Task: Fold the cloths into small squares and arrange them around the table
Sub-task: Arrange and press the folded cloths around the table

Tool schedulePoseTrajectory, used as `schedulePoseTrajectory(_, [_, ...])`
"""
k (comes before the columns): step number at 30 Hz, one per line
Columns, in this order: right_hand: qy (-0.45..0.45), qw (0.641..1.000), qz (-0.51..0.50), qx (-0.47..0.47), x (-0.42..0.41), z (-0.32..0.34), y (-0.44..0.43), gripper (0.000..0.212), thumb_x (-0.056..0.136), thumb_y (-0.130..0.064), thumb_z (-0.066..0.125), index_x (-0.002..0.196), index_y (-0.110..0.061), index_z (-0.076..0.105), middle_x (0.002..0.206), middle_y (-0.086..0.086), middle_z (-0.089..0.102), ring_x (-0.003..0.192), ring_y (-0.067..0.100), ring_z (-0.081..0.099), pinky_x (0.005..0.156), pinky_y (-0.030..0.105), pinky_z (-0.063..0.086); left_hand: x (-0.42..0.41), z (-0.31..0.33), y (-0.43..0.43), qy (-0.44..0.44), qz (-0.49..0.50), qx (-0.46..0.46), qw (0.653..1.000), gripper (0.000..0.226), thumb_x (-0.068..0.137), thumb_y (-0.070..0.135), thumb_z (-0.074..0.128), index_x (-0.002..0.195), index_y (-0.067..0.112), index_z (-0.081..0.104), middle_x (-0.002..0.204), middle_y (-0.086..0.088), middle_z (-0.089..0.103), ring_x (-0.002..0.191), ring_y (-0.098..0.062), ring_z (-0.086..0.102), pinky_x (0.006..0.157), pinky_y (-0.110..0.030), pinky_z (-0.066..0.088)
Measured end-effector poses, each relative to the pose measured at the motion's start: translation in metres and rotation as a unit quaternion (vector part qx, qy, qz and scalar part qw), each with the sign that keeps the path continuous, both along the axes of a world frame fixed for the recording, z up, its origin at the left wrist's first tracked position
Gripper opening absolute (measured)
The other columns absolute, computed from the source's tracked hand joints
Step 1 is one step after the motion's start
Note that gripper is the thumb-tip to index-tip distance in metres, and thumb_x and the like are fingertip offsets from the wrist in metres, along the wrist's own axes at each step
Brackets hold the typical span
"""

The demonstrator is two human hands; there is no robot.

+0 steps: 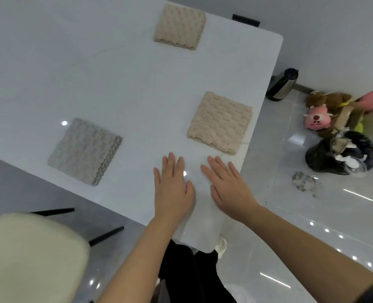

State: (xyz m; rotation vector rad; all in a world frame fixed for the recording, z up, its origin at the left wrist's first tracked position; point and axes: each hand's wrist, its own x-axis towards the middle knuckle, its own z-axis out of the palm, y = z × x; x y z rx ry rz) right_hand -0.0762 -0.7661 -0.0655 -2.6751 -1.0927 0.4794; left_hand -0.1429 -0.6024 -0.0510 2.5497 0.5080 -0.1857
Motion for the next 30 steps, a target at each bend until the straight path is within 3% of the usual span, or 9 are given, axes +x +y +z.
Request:
schedulePoseTrajectory(2, [0.002,0.999,0.011,0.050,0.007,0.003,-0.009,0.052,0.089,-0.011,0.048,0.142,-0.012,0.047,0.151,0.013,0.042,0.140,0.032,0.037,0.112,0.053,0.033,0.001,0.001,-0.015,0.005,0.022,-0.009,1.000,0.061,0.095,0.020,0.043,0.152,0.012,0.023,0.163,-0.009,0.006,0.150,-0.022,-0.004,0.120,-0.045,-0.003])
schedulePoseTrajectory(8, [0.005,0.991,0.034,0.132,0.057,0.024,-0.021,0.049,0.087,-0.018,0.039,0.132,-0.011,0.056,0.139,0.010,0.054,0.126,0.028,0.051,0.099,0.041,0.043,0.031,0.004,-0.042,-0.046,0.074,-0.027,0.996,0.063,0.096,0.020,0.044,0.153,0.013,0.019,0.163,-0.008,0.003,0.150,-0.021,-0.004,0.120,-0.038,-0.006])
schedulePoseTrajectory(15, [-0.020,0.992,0.054,0.112,0.134,0.029,-0.045,0.046,0.084,-0.014,0.043,0.127,-0.010,0.058,0.136,0.010,0.055,0.119,0.027,0.053,0.093,0.043,0.047,0.088,-0.002,-0.062,-0.081,0.123,-0.032,0.989,0.066,0.096,0.018,0.041,0.154,0.012,0.011,0.163,-0.008,-0.004,0.149,-0.022,-0.010,0.120,-0.040,-0.005])
schedulePoseTrajectory(20, [0.001,0.992,0.087,0.093,0.188,0.027,-0.038,0.047,0.083,-0.010,0.048,0.129,-0.012,0.056,0.141,0.011,0.051,0.124,0.029,0.050,0.098,0.045,0.043,0.112,-0.005,-0.064,-0.046,0.183,-0.027,0.982,0.070,0.089,0.020,0.030,0.155,0.013,0.007,0.163,-0.006,-0.008,0.148,-0.020,-0.015,0.120,-0.038,-0.008])
schedulePoseTrajectory(26, [0.039,0.988,0.127,0.082,0.222,0.025,-0.016,0.052,0.088,-0.021,0.034,0.136,-0.014,0.053,0.149,0.010,0.043,0.135,0.028,0.042,0.108,0.044,0.034,0.124,-0.005,-0.073,-0.003,0.215,-0.034,0.976,0.073,0.085,0.033,0.015,0.155,0.016,0.003,0.162,-0.005,-0.011,0.149,-0.025,-0.012,0.120,-0.037,-0.007])
schedulePoseTrajectory(30, [0.094,0.979,0.174,0.051,0.238,0.019,-0.007,0.059,0.092,-0.030,0.027,0.150,-0.021,0.034,0.162,0.003,0.018,0.150,0.024,0.016,0.120,0.039,0.002,0.132,-0.007,-0.083,0.019,0.240,-0.022,0.970,0.073,0.086,0.035,0.012,0.155,0.015,0.003,0.162,-0.005,-0.010,0.149,-0.028,-0.010,0.121,-0.042,-0.004])
